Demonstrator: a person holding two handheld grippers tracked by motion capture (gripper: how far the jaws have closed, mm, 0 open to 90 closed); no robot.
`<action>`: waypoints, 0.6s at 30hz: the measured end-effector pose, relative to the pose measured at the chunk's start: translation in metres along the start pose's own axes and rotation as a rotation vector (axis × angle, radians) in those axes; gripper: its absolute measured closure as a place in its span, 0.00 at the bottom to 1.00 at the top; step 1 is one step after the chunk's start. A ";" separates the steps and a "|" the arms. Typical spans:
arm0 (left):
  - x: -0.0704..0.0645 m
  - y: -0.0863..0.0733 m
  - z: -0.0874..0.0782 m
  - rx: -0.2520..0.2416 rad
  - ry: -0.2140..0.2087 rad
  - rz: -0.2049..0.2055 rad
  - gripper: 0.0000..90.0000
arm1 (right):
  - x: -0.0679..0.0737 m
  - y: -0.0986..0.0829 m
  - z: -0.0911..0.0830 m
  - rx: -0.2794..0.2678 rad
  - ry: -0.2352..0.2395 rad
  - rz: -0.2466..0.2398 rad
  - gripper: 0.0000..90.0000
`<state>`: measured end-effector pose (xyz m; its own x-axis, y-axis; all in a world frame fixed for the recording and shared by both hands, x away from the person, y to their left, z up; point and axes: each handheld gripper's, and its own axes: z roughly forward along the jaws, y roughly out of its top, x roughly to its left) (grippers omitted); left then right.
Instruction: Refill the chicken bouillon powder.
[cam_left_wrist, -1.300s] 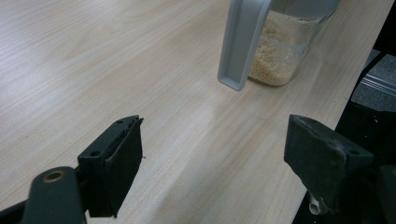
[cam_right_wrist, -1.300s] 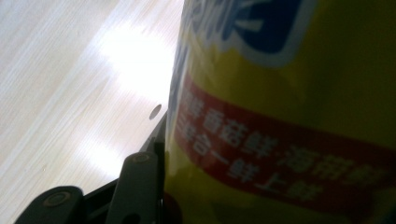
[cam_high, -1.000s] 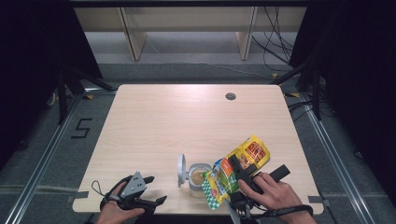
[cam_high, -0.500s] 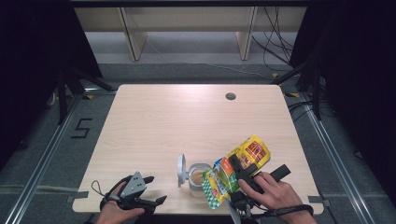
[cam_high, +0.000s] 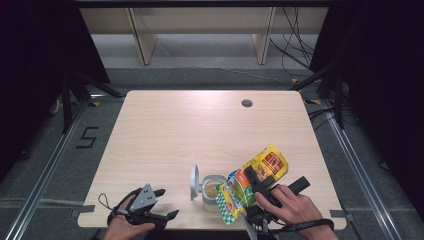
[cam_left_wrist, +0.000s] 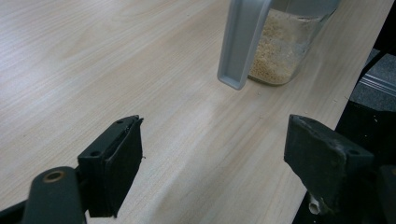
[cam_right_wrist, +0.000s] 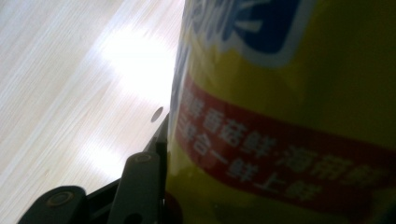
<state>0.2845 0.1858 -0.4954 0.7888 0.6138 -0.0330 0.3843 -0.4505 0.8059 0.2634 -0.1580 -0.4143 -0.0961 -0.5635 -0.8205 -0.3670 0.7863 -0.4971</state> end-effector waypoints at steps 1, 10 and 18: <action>0.000 0.000 0.000 0.001 0.000 0.000 0.21 | 0.000 0.001 0.000 -0.008 -0.007 0.000 0.67; -0.001 0.000 -0.001 -0.014 -0.008 -0.015 0.21 | 0.000 0.005 0.004 -0.021 -0.004 -0.009 0.67; 0.000 0.001 -0.002 -0.001 0.000 0.002 0.21 | -0.001 0.003 0.003 -0.011 -0.015 -0.001 0.67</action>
<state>0.2839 0.1871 -0.4936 0.7894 0.6130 -0.0313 0.3823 -0.4512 0.8064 0.2653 -0.1545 -0.4157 -0.0818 -0.5602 -0.8243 -0.3770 0.7830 -0.4947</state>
